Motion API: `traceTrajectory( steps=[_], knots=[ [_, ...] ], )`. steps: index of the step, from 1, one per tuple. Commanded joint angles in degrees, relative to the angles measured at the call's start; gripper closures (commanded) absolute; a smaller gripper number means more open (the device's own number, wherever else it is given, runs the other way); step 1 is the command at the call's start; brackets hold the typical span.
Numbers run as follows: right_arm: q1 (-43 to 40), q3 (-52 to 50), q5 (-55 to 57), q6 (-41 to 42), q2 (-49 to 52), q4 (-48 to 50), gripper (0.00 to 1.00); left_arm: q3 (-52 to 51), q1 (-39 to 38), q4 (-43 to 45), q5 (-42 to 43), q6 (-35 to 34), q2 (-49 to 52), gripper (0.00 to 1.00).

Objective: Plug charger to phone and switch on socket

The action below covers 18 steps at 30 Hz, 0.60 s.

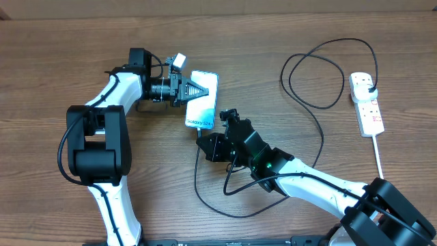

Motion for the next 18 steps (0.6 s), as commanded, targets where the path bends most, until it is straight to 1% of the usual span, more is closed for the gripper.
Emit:
traceTrajectory(
  steps=[1, 3, 10, 18],
  knots=[
    [-1.36, -0.02, 2.93, 1.92, 0.11, 0.70, 0.96, 0.02, 0.57, -0.42, 2.25, -0.79, 0.50, 0.96],
    [-1.36, -0.02, 2.93, 3.21, 0.11, 1.55, 0.96, 0.04, 0.59, -0.42, 2.25, -0.81, 0.50, 0.96],
    [-1.33, -0.02, 2.95, 3.28, 0.11, 6.51, 0.96, 0.02, 0.59, -0.42, 2.27, -0.79, 0.50, 0.96],
    [-1.33, -0.02, 6.01, 3.19, 0.13, 4.52, 0.96, 0.02, 0.57, -0.85, 2.51, -0.83, 0.50, 0.96]
  ],
)
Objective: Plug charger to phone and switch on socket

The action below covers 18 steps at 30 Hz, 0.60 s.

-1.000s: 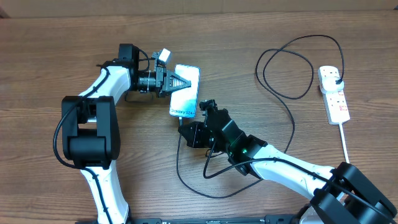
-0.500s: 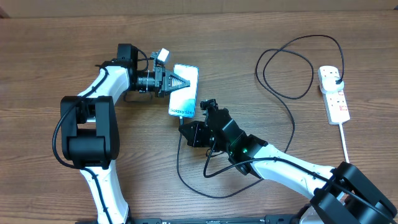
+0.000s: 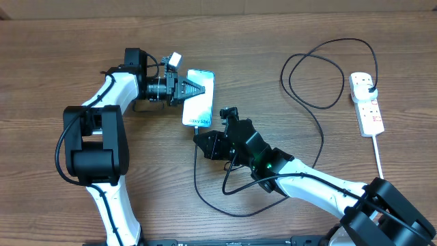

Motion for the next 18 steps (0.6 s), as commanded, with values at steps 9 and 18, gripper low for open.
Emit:
traceTrajectory(
  steps=[9, 18],
  knots=[
    [-1.33, 0.33, 7.91, 0.24, 0.11, 1.86, 0.96, 0.02, -0.46, -1.03, 2.47, -1.49, 0.50, 0.96],
    [-1.33, 0.33, 9.90, 0.24, 0.11, 3.63, 0.96, 0.04, -0.46, -1.01, 2.49, -1.44, 0.50, 0.96]
  ],
)
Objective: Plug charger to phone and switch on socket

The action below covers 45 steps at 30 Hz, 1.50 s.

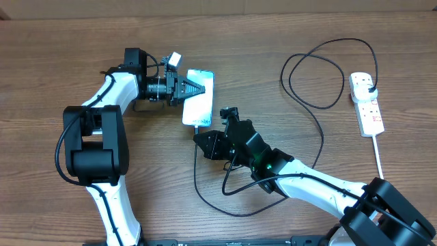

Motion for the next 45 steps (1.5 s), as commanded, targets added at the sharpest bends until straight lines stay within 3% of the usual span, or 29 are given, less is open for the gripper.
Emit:
traceTrajectory(
  steps=[1, 45],
  knots=[
    [-1.51, 0.63, 9.40, 0.20, 0.11, 1.95, 0.96, 0.00, -0.50, -1.03, 2.47, -0.07, 0.50, 0.96],
    [-3.23, 0.63, 20.37, -0.02, 0.11, 10.01, 0.96, 0.02, -2.82, -0.37, 2.62, 0.24, 0.50, 0.96]
  ],
)
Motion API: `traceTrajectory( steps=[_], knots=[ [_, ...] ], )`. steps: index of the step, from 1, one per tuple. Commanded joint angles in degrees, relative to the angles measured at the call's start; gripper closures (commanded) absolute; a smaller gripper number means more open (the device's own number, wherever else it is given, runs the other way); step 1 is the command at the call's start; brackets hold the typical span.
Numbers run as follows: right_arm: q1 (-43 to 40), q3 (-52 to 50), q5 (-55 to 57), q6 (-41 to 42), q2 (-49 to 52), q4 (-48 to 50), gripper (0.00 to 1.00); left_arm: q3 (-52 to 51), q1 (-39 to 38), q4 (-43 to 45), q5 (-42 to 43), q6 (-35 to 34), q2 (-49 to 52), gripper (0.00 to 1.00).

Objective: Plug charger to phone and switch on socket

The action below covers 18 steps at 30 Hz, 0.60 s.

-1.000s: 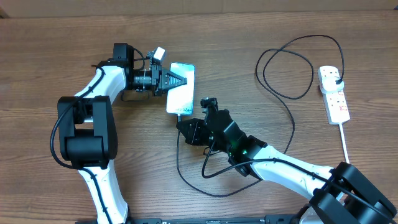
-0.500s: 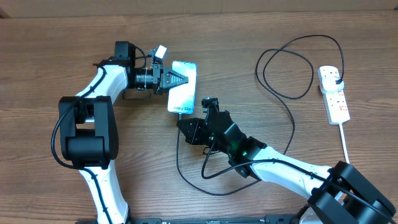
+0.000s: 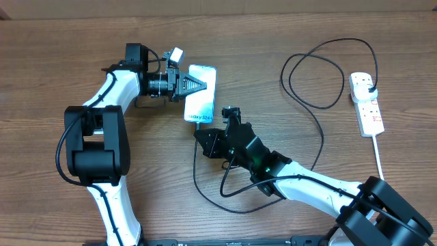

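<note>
The phone (image 3: pixel 202 96) lies face up on the wooden table, its white-and-blue screen showing. My left gripper (image 3: pixel 199 86) reaches in from the left, its fingers over the phone's left edge; its state does not show clearly. My right gripper (image 3: pixel 203 134) sits just below the phone's bottom end, shut on the charger plug, which meets the phone's lower edge. The black cable (image 3: pixel 321 130) loops away to the white socket strip (image 3: pixel 366 104) at the far right, where its adapter is plugged in.
The cable makes a slack loop (image 3: pixel 205 191) below my right gripper and large coils (image 3: pixel 314 75) at the upper right. The strip's white lead (image 3: pixel 379 158) runs down toward the table's right edge.
The phone and my left gripper have shifted slightly up and right. My right gripper has followed upward, staying at the phone's bottom end with the plug.
The phone first lay tilted with my left gripper on it and my right gripper just below. It then sat further left with the right gripper's plug at its bottom edge, stayed so, and now both have moved slightly up and right.
</note>
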Motion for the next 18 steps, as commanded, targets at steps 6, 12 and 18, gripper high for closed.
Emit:
traceTrajectory(
  steps=[6, 12, 18],
  knots=[
    [-4.31, 1.97, 15.28, -0.17, -0.63, 6.60, 0.96, -1.62, -2.01, -1.86, 2.29, 0.59, 0.50, 0.96],
    [-4.31, 1.97, 17.73, -0.20, -0.63, 8.09, 0.96, -1.62, -2.01, -1.86, 2.29, 0.59, 0.50, 0.96],
    [-4.31, 1.97, 19.67, -0.20, -0.63, 9.86, 0.96, -1.60, -2.01, -1.86, 2.29, 0.59, 0.50, 0.96]
  ],
)
